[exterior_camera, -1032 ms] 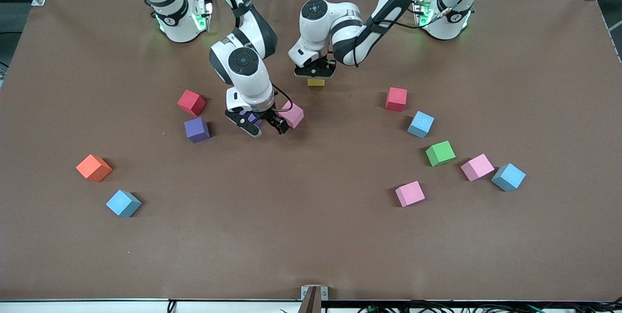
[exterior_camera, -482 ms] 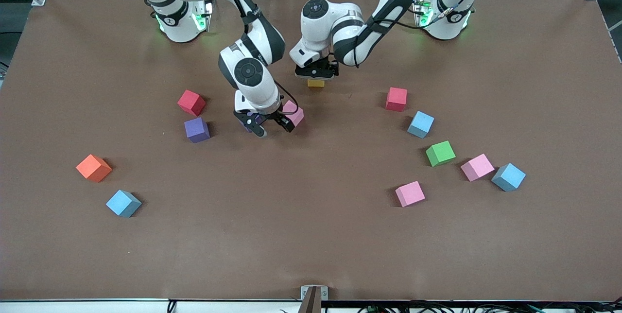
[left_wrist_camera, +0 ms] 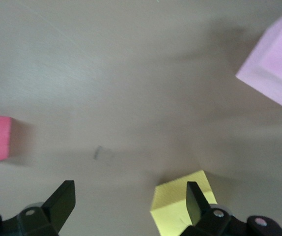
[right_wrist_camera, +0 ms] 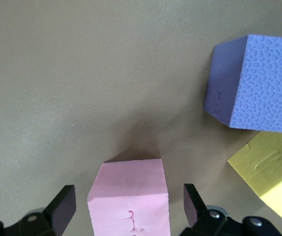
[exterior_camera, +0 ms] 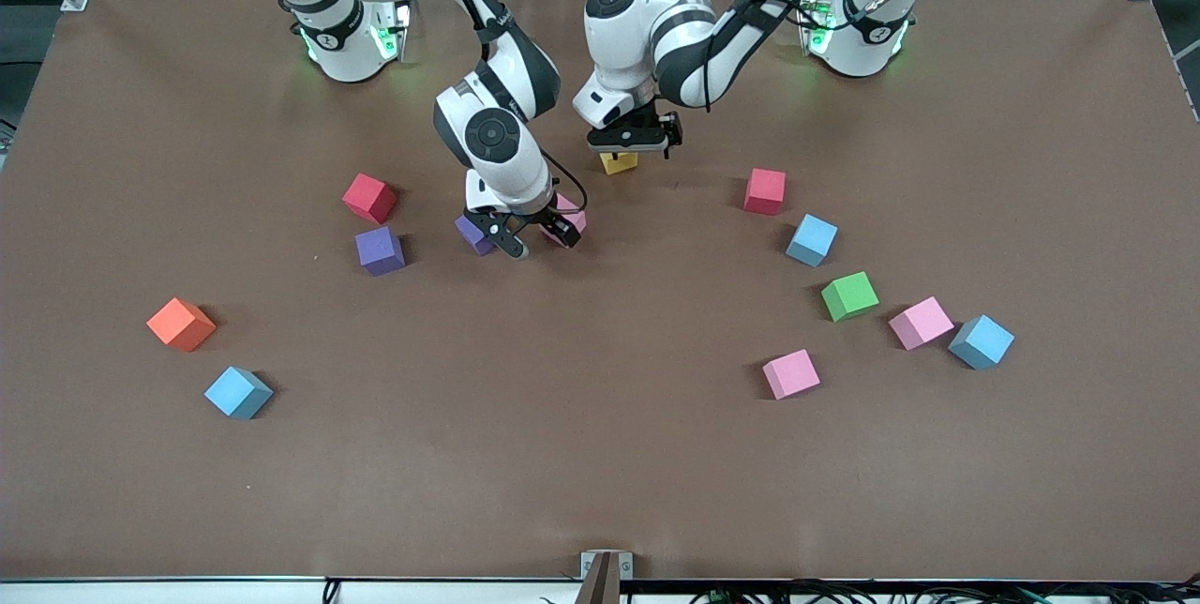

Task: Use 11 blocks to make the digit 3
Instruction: 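Set down the yellow block with the left gripper while the right gripper grasps pink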

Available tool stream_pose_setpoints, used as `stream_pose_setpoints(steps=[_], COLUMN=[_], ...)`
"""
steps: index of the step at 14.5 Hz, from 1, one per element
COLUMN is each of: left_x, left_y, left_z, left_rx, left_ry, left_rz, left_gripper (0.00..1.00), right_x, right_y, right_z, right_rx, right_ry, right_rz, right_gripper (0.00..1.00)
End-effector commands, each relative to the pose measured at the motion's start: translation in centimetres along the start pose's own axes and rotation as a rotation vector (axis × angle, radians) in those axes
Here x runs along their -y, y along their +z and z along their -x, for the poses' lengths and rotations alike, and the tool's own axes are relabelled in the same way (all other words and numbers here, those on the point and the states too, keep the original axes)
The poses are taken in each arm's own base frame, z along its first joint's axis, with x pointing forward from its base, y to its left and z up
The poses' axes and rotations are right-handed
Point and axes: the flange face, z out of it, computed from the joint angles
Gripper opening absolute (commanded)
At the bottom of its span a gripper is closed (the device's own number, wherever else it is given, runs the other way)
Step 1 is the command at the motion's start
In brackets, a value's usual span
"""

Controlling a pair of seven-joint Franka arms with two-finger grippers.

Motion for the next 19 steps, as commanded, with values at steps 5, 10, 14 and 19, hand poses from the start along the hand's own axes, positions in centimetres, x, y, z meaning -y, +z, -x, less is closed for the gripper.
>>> stream_pose_setpoints(steps=[5,10,14,19], left_x=[9.4,16.4,21.5,25.6], left_y=[-5.8,-3.7,-0.2,3.8], left_z=[-9.4,-13.9,-15.1,-14.9], left_rx=[0.0,0.088,0.228,0.327], left_ry=[-0.339,-0.575,-0.813,-1.054], left_rz=[-0.021,-0.065,-0.076,-0.141], left_gripper=[1.0,1.0,1.0,1.0], right_x=[0.5,0.6,0.6,0.5], right_y=[0.9,1.9,2.1,1.9], right_z=[1.6,2.7,2.9,3.1], right_rx=[0.018,0.02,0.02,0.018], right_ry=[-0.013,-0.016,-0.016,0.101], right_rz=[0.0,0.012,0.015,0.023], right_gripper=[0.97,0.97,0.89,0.0])
